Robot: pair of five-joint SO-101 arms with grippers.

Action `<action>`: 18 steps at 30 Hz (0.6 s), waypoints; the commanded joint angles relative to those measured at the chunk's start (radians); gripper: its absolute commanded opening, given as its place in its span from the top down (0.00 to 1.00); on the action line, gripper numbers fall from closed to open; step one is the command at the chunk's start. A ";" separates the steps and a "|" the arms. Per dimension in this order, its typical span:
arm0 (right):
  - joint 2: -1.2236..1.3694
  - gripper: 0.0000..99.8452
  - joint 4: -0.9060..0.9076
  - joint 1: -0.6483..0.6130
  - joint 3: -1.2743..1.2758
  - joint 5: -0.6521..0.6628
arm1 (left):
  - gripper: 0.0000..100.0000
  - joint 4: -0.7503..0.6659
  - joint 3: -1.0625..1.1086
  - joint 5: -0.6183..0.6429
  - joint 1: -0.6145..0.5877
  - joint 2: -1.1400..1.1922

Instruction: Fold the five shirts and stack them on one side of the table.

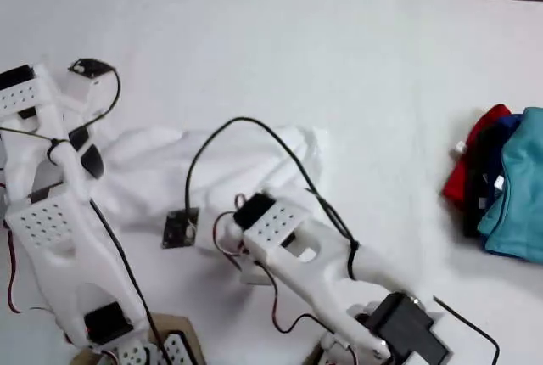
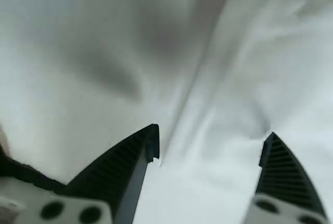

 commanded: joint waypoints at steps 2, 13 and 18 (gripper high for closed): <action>-0.050 0.69 -0.048 -0.008 0.043 -0.003 | 0.82 -0.002 -0.004 -0.009 0.006 -0.006; -0.050 0.81 -0.099 -0.004 0.069 -0.003 | 0.82 0.000 -0.002 -0.009 0.006 -0.006; -0.048 0.81 -0.114 -0.004 0.069 -0.003 | 0.82 0.000 -0.001 -0.011 0.006 -0.006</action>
